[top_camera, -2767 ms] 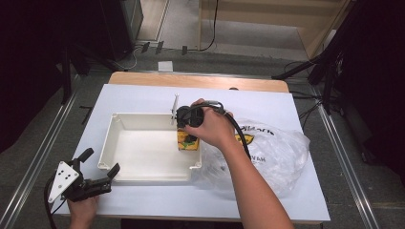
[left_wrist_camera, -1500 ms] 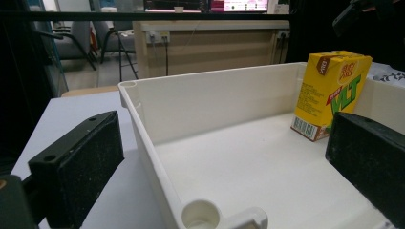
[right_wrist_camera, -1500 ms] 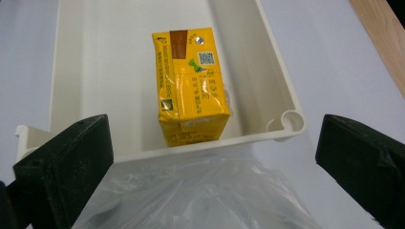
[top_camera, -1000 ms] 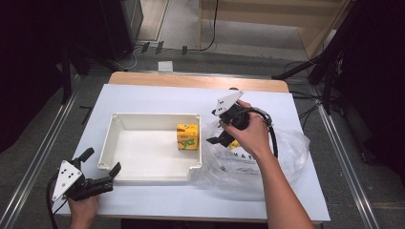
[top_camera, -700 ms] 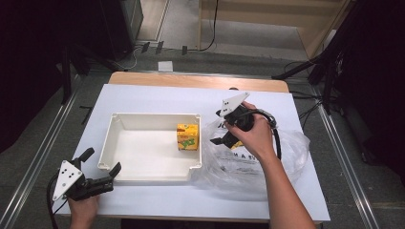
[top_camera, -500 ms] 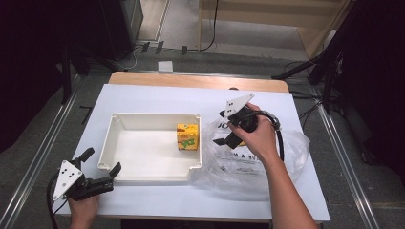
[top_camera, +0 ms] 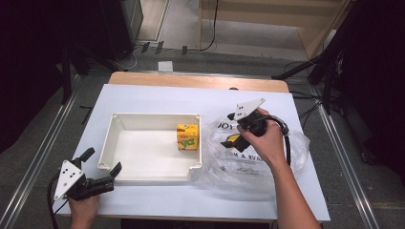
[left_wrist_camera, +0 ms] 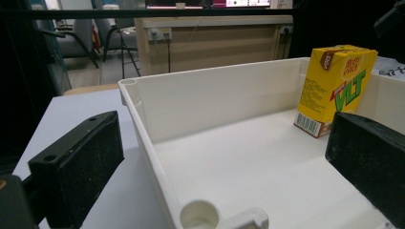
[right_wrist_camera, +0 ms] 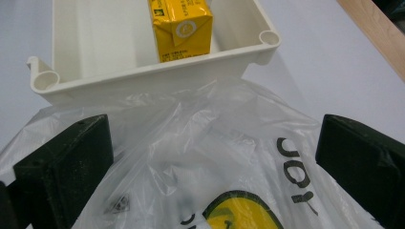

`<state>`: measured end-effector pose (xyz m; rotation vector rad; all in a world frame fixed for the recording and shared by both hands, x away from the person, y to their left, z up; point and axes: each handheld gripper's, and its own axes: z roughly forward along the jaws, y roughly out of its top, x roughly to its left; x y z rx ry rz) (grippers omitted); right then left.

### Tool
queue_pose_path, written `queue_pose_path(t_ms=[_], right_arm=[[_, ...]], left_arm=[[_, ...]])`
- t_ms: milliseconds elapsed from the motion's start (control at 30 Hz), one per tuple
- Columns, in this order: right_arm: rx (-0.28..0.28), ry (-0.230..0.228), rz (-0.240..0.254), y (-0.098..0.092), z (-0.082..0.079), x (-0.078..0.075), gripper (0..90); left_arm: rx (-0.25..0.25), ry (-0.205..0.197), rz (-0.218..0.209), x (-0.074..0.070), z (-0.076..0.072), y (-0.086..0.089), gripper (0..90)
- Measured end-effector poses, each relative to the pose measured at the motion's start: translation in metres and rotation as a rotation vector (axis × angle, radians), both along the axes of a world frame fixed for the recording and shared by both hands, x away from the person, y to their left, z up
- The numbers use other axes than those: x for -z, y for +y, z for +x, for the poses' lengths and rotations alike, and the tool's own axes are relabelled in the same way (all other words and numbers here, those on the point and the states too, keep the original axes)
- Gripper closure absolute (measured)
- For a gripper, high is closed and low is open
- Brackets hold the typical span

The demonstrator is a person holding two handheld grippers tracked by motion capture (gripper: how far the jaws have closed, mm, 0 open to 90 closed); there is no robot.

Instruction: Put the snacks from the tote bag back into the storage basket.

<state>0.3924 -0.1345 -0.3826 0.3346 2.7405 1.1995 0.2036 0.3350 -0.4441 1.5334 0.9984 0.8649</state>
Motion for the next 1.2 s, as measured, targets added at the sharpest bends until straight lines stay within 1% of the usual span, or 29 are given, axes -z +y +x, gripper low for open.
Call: queue_pose_path(t_ms=[433,533,633,867,900,967,1033,1200], right_arm=[[0.043,0.001,0.030,-0.026,-0.009,0.008,0.0],[0.046,-0.002,0.037,-0.029,-0.011,0.009,0.0],[0.059,-0.006,0.047,-0.037,-0.014,0.011,0.0],[0.081,0.001,0.064,-0.048,-0.019,0.016,0.0],[0.087,0.002,0.070,-0.052,-0.020,0.018,0.0],[0.086,-0.003,0.072,-0.054,-0.021,0.018,0.0],[0.097,0.002,0.078,-0.059,-0.023,0.020,0.0],[0.109,0.000,0.088,-0.066,-0.026,0.023,0.0]], left_arm=[[-0.001,0.003,0.007,0.000,0.000,0.000,0.0],[-0.002,0.002,0.007,0.000,0.001,0.000,0.0],[-0.005,0.003,0.002,0.000,0.001,0.000,0.0],[-0.006,0.003,0.002,0.000,0.001,0.000,0.0],[-0.006,0.004,0.004,0.000,0.001,0.000,0.0],[-0.006,0.005,0.006,0.000,0.001,0.000,0.0],[-0.005,0.005,0.007,0.000,0.001,0.000,0.0],[-0.005,0.005,0.008,0.000,0.001,0.000,0.0]])
